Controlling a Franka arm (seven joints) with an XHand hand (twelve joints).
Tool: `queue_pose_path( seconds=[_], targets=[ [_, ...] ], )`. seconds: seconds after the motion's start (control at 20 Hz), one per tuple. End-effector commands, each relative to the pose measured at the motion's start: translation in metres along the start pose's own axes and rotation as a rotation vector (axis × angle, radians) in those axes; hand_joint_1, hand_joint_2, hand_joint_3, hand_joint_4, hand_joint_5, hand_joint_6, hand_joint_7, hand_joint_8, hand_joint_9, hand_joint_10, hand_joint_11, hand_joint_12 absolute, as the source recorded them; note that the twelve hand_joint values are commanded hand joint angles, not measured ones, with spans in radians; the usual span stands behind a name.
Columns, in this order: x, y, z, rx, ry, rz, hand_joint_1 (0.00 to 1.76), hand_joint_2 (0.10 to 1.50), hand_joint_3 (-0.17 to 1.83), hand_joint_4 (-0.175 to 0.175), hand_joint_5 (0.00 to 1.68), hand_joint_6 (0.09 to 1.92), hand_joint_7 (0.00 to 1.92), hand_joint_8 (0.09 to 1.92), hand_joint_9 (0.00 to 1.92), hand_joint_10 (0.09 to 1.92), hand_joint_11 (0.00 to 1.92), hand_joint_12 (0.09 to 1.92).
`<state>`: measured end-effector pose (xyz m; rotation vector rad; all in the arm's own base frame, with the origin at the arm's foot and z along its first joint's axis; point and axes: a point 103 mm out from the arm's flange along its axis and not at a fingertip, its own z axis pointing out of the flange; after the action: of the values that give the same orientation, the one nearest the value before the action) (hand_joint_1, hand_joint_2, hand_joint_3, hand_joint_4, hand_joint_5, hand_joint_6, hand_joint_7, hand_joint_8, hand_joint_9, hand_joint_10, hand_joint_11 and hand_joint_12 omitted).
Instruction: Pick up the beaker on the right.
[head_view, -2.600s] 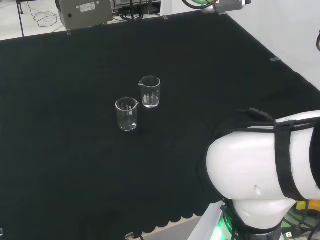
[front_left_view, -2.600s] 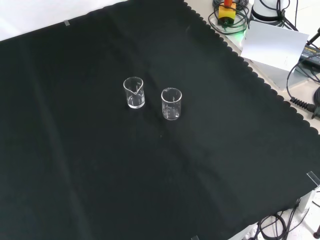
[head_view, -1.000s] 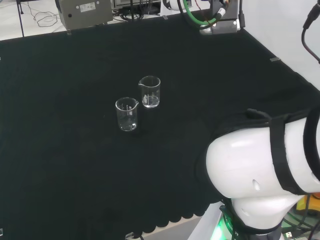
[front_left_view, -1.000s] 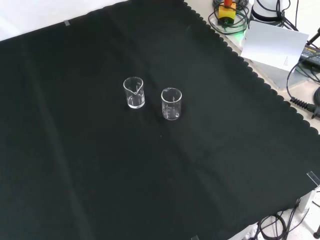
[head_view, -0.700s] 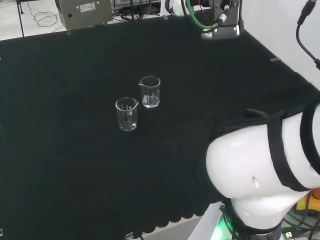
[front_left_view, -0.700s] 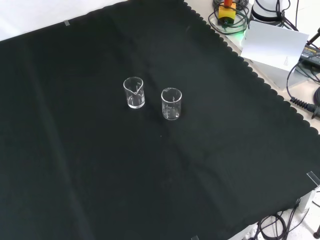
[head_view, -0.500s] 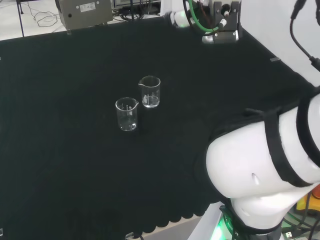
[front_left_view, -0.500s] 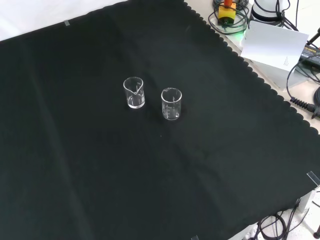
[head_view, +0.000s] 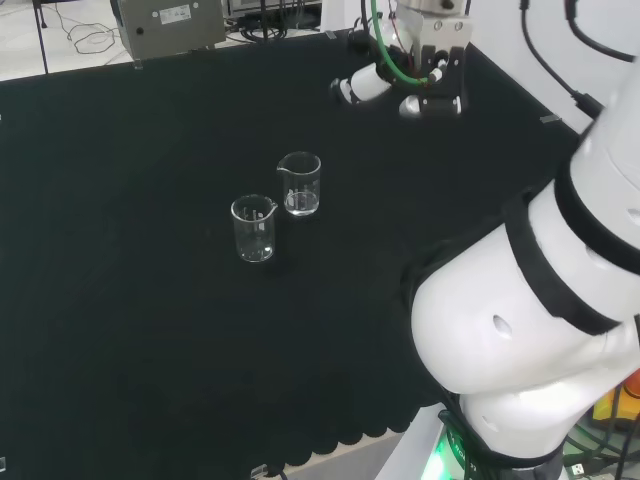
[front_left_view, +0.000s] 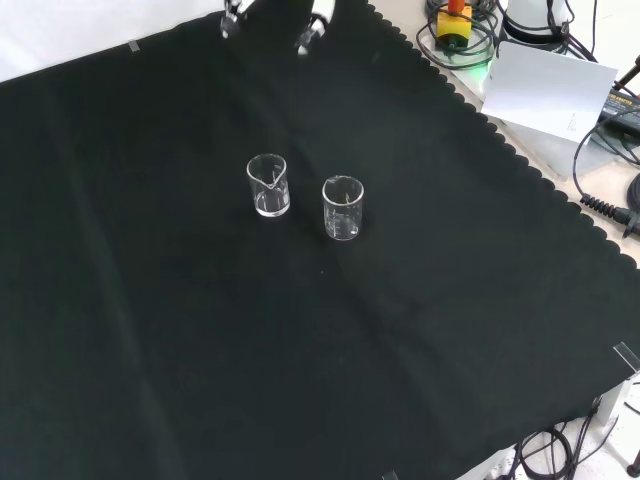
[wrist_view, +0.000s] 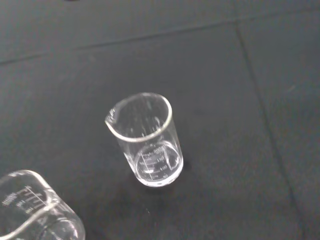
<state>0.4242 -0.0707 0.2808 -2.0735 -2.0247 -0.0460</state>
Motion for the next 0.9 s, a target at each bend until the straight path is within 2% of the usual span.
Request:
queue_pose_path(
  seconds=[0.05, 0.55, 0.7, 0.8, 0.85, 0.9],
  targets=[
    [-0.032, 0.061, 0.046, 0.009, 0.098, -0.025, 0.75, 0.74, 0.47, -0.033, 0.44, 0.09, 0.24, 0.61, 0.36, 0.64, 0.07, 1.4],
    [-0.032, 0.089, 0.095, 0.093, 0.152, -0.086, 0.78, 0.68, 0.54, -0.029, 0.42, 0.09, 0.22, 0.61, 0.36, 0.64, 0.07, 1.4],
    [-0.029, 0.093, 0.105, 0.104, 0.171, -0.115, 0.77, 0.66, 0.55, -0.029, 0.42, 0.09, 0.21, 0.61, 0.36, 0.64, 0.07, 1.4],
    [-0.03, 0.095, 0.112, 0.146, 0.171, -0.145, 0.77, 0.65, 0.55, -0.027, 0.41, 0.09, 0.21, 0.6, 0.36, 0.64, 0.06, 1.4],
    [-0.031, 0.096, 0.118, 0.148, 0.183, -0.159, 0.76, 0.64, 0.55, -0.026, 0.4, 0.09, 0.2, 0.6, 0.35, 0.64, 0.05, 1.4],
    [-0.031, 0.096, 0.123, 0.132, 0.226, -0.169, 0.76, 0.64, 0.56, -0.024, 0.38, 0.09, 0.18, 0.6, 0.34, 0.64, 0.04, 1.4]
  ],
)
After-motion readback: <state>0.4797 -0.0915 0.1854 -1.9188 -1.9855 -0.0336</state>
